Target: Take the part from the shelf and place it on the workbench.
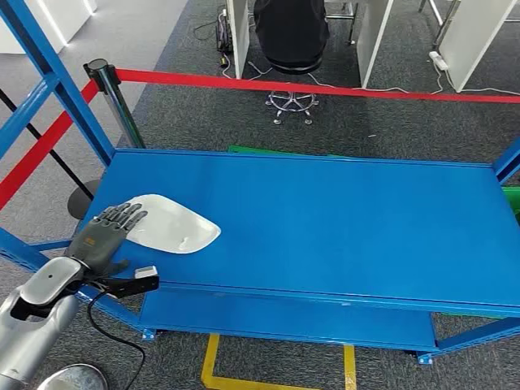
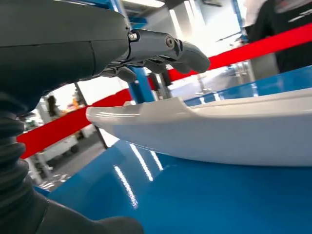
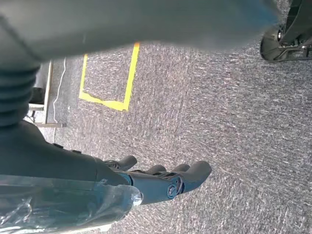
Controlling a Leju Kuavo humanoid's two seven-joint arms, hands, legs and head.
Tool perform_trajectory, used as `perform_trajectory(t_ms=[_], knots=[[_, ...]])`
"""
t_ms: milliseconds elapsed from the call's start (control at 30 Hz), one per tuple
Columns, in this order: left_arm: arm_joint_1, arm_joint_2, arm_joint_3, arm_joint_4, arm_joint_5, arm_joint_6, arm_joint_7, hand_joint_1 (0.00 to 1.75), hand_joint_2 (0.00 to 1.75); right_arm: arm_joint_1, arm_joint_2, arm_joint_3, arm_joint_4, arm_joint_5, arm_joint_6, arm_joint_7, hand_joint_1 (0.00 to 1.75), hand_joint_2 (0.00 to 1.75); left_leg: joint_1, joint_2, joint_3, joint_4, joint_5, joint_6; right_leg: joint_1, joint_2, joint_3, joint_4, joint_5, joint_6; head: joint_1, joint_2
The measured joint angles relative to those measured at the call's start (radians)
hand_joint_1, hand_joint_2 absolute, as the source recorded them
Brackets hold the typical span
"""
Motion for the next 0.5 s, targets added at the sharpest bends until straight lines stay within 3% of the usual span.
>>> perform_trajectory(t_ms=[500], knots=[[-0.042,-0.038,0.019,0.099,-0.024,0.028,0.010,0.00,1.75,-0.001,-0.003,-0.014,0.000,0.003,0.003,0.000,0.00,1.75,-0.001,0.000,0.010,0.000,0.000,0.002,-0.001,0.000,0.010,0.000,0.000,0.001,0.000,0.000]])
